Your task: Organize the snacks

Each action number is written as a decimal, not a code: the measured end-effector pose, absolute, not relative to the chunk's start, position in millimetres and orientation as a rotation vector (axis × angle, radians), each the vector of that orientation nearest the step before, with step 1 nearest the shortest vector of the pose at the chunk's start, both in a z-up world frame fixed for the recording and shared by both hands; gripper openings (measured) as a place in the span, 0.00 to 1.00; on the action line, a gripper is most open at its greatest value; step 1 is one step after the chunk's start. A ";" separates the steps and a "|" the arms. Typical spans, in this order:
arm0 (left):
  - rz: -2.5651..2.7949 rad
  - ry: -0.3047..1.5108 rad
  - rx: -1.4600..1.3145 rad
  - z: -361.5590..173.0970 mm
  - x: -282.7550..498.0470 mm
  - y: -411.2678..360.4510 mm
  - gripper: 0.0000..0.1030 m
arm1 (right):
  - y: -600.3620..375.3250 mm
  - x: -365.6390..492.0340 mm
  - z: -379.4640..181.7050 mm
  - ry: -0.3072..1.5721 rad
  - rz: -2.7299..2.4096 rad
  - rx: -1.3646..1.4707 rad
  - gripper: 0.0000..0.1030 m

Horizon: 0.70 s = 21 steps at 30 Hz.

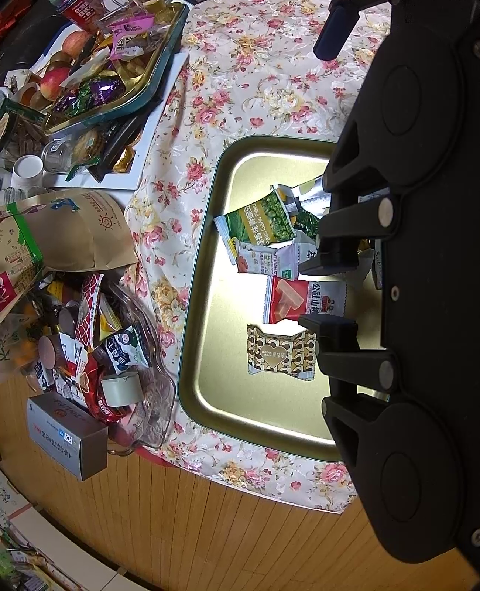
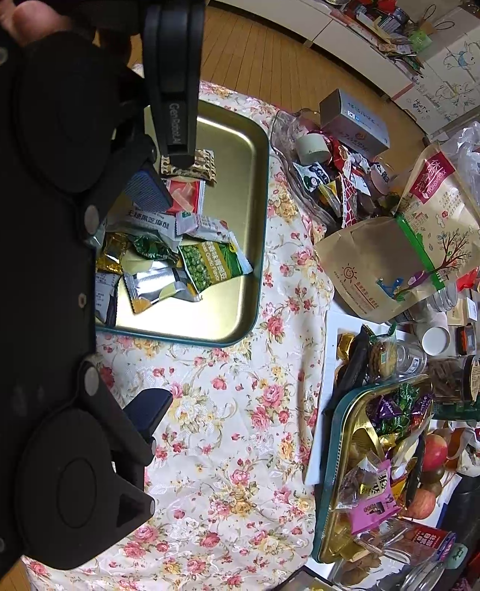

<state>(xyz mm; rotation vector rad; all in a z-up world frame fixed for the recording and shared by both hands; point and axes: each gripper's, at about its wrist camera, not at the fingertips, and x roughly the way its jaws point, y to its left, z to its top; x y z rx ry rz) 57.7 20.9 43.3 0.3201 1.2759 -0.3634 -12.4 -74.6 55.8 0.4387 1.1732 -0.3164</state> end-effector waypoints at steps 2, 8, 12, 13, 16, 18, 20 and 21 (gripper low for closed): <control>-0.357 1.278 0.316 43.3 58.4 21.8 0.29 | -75.1 -12.5 56.1 1.172 -0.321 0.436 1.00; -0.353 1.277 0.317 43.4 59.3 22.5 0.29 | -76.5 -12.3 56.1 1.170 -0.334 0.431 1.00; -0.351 1.277 0.316 43.5 59.9 22.8 0.29 | -77.0 -12.0 55.4 1.173 -0.338 0.430 1.00; -0.350 1.277 0.317 43.4 60.2 22.7 0.29 | -77.1 -11.8 55.2 1.174 -0.338 0.427 1.00; -0.344 1.279 0.320 43.4 60.1 22.9 0.29 | -77.6 -11.9 55.3 1.175 -0.339 0.423 1.00; -0.343 1.278 0.319 43.8 60.4 23.2 0.29 | -77.9 -12.3 55.5 1.175 -0.342 0.422 1.00; -0.337 1.276 0.318 44.3 60.8 23.9 0.29 | -78.3 -12.7 55.3 1.175 -0.346 0.419 1.00; -0.335 1.275 0.316 44.6 61.1 24.8 0.29 | -78.4 -12.7 55.0 1.176 -0.347 0.418 1.00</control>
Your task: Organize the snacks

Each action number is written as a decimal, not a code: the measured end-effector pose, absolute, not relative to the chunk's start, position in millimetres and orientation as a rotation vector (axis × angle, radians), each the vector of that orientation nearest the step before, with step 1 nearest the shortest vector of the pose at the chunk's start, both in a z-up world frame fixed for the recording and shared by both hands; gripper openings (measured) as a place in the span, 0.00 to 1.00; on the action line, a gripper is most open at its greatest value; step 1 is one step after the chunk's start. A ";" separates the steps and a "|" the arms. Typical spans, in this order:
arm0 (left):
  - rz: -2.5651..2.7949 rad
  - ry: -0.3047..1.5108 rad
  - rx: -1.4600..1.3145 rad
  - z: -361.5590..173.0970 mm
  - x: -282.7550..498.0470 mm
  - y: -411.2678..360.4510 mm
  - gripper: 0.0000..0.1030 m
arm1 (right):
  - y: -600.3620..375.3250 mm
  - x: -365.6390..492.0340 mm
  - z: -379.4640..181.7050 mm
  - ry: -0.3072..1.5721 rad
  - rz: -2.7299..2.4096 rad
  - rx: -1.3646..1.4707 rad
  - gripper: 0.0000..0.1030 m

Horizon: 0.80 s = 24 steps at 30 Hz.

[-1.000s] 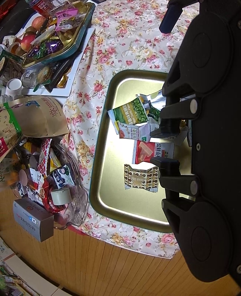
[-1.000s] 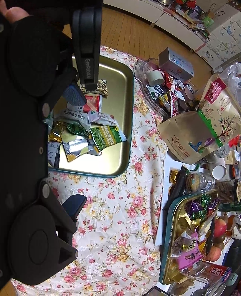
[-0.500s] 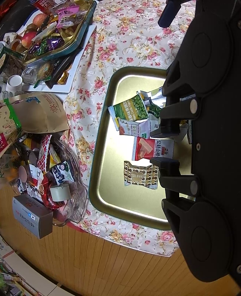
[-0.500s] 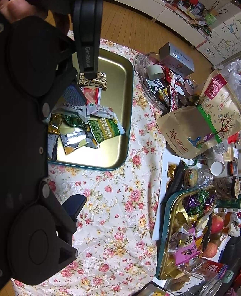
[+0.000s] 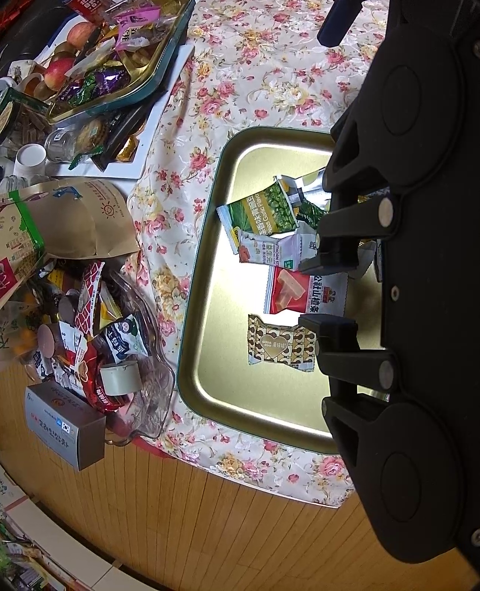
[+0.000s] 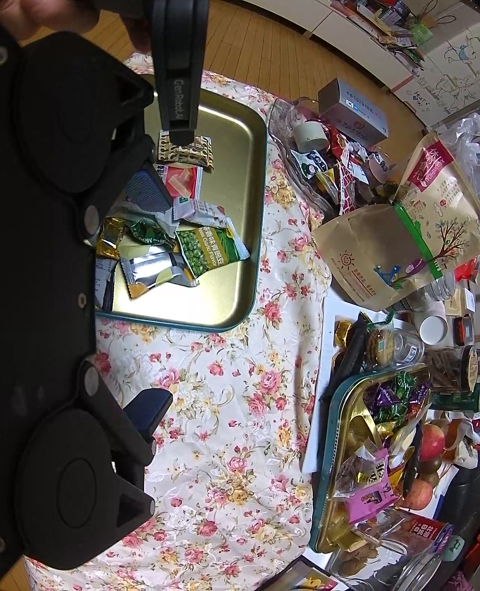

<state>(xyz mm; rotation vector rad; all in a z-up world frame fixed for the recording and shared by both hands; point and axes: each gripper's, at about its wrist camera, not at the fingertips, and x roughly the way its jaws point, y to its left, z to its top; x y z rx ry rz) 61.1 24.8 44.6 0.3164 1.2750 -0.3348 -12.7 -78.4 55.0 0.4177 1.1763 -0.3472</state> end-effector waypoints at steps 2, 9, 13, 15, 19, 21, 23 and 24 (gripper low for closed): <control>-0.334 1.277 0.314 44.3 61.7 25.5 0.29 | -78.7 -12.9 54.6 1.179 -0.352 0.417 1.00; -0.340 1.272 0.317 45.8 61.4 27.7 0.29 | -80.3 -13.3 53.1 1.178 -0.377 0.409 1.00; -0.336 1.272 0.327 44.7 61.6 28.0 0.30 | -81.2 -13.5 52.7 1.178 -0.385 0.412 1.00; -0.338 1.276 0.323 44.6 62.0 28.4 0.30 | -81.5 -13.3 52.8 1.177 -0.388 0.411 1.00; -0.338 1.273 0.323 45.1 61.7 28.2 0.30 | -81.8 -12.7 52.6 1.176 -0.393 0.414 1.00; -0.340 1.275 0.324 44.6 61.6 27.8 0.30 | -81.7 -12.6 52.7 1.177 -0.390 0.411 1.00; -0.340 1.280 0.327 43.6 61.6 27.1 0.30 | -81.6 -12.5 52.9 1.176 -0.389 0.412 1.00; -0.341 1.282 0.327 43.1 61.6 26.6 0.30 | -81.7 -12.4 53.1 1.176 -0.388 0.414 1.00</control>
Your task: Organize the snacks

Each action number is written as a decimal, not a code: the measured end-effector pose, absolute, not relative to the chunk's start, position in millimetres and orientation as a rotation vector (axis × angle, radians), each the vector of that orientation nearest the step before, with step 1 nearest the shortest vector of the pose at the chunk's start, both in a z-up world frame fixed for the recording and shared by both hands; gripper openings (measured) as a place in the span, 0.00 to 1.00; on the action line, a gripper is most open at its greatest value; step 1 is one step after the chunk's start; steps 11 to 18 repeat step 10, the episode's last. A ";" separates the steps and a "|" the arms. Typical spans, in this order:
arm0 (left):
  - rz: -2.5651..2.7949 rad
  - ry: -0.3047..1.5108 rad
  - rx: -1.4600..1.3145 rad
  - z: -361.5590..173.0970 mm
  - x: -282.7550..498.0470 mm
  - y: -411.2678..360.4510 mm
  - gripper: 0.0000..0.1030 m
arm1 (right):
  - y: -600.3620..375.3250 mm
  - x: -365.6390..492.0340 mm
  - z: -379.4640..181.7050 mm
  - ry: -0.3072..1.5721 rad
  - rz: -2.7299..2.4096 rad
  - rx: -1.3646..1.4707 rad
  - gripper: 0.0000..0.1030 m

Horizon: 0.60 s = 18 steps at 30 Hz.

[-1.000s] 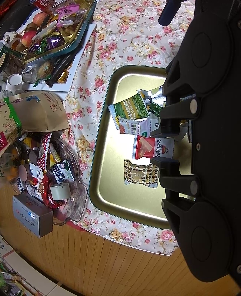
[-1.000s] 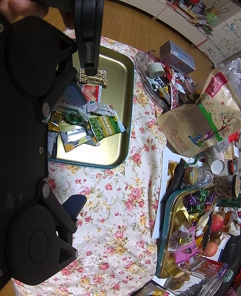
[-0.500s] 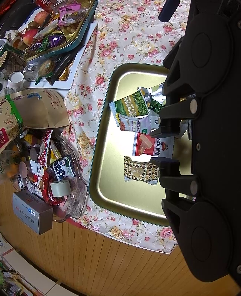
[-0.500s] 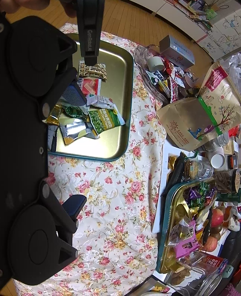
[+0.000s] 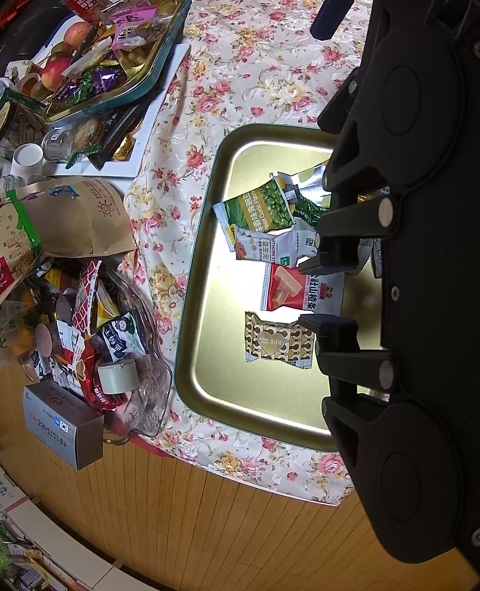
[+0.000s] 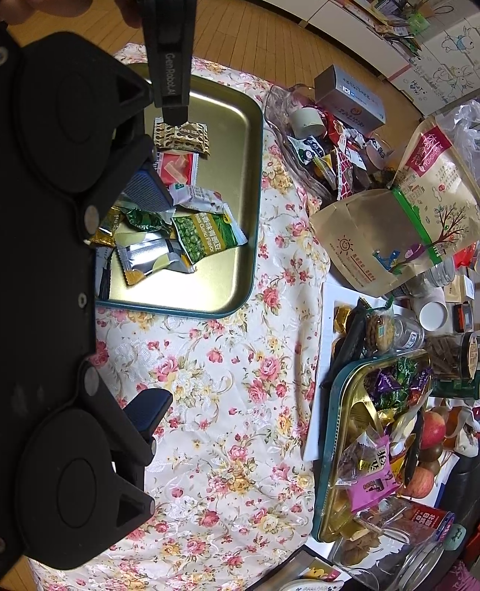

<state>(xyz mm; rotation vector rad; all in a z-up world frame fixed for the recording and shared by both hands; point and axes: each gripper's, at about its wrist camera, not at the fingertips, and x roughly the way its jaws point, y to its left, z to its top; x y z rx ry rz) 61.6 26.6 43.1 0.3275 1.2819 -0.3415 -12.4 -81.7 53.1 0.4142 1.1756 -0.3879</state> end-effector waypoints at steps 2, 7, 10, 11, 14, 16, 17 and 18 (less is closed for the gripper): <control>-0.343 1.284 0.328 42.8 61.4 26.0 0.30 | -81.9 -12.8 53.7 1.174 -0.387 0.414 1.00; -0.343 1.285 0.329 42.7 61.4 25.6 0.30 | -81.6 -12.9 54.3 1.171 -0.390 0.418 1.00; -0.345 1.283 0.326 42.7 61.4 26.5 0.30 | -81.7 -12.8 54.2 1.172 -0.389 0.417 1.00; -0.345 1.283 0.326 42.7 61.4 26.5 0.30 | -81.7 -12.8 54.2 1.172 -0.389 0.417 1.00; -0.345 1.283 0.326 42.7 61.4 26.5 0.30 | -81.7 -12.8 54.2 1.172 -0.389 0.417 1.00; -0.345 1.283 0.326 42.7 61.4 26.5 0.30 | -81.7 -12.8 54.2 1.172 -0.389 0.417 1.00; -0.345 1.283 0.326 42.7 61.4 26.5 0.30 | -81.7 -12.8 54.2 1.172 -0.389 0.417 1.00; -0.345 1.283 0.326 42.7 61.4 26.5 0.30 | -81.7 -12.8 54.2 1.172 -0.389 0.417 1.00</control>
